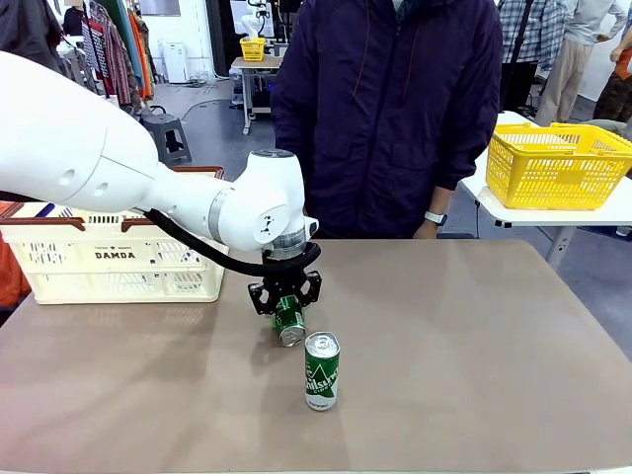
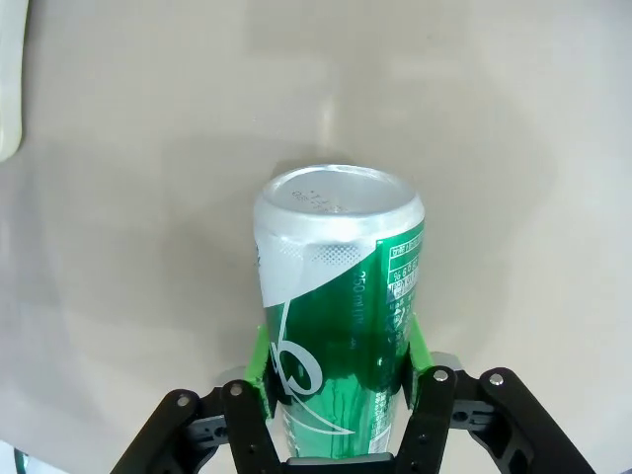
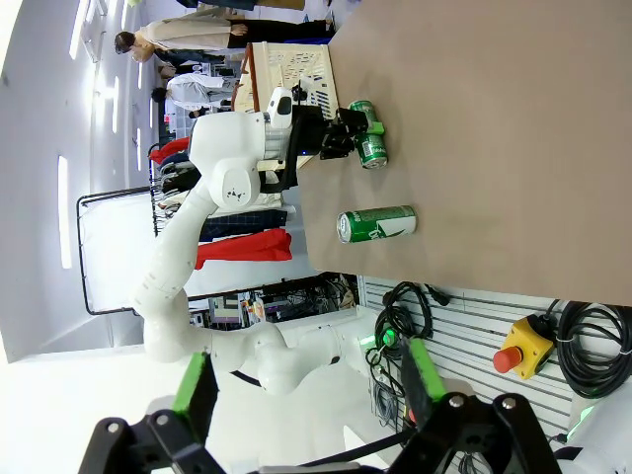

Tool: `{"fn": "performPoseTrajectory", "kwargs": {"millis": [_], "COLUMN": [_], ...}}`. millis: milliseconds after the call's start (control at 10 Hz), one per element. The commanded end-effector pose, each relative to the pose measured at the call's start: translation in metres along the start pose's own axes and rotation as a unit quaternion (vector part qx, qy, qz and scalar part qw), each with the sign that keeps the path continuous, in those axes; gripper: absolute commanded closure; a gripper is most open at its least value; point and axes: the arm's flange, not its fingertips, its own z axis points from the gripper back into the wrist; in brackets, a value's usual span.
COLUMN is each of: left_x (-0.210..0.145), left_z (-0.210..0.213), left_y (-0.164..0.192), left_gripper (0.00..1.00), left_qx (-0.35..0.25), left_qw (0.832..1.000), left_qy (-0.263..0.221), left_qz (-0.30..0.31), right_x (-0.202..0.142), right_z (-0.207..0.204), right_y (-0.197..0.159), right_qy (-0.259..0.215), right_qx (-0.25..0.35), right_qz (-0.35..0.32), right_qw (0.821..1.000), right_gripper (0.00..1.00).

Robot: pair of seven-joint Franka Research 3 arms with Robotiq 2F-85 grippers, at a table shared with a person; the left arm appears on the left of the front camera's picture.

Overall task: Place the drinks into the Shopping basket.
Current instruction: Pick up one drink and place it into the Shopping basket.

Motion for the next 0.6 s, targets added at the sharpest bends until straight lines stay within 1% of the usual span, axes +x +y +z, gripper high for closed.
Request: {"fn": "performPoseTrajectory", "kwargs": {"millis": [0,200,300,400,500], "left_x": [0.001,-0.002,-0.004,-0.011,-0.023], "left_z": [0.007,0.025,0.054,0.094,0.143], "left_y": [-0.002,0.002,0.009,0.019,0.030], "left_gripper": [1.00,1.00,1.00,1.00,1.00], "left_qx": [0.018,0.013,0.003,-0.005,-0.004], "left_qw": [1.000,1.000,0.999,0.998,0.997], "left_qy": [-0.017,-0.025,-0.036,-0.046,-0.037], "left_qz": [0.003,-0.006,-0.014,-0.047,-0.074], "right_x": [0.000,0.000,0.000,0.000,0.000], "right_z": [0.002,0.002,0.002,0.002,0.002], "right_y": [0.003,0.003,0.003,0.003,0.003], "right_qy": [-0.001,-0.001,-0.001,-0.001,-0.001], "right_qx": [0.010,0.010,0.010,0.010,0.010], "right_qz": [0.006,0.006,0.006,0.006,0.006], "right_qw": [1.000,1.000,1.000,1.000,1.000], "right_gripper": [0.00,0.00,0.00,0.00,0.00]}}
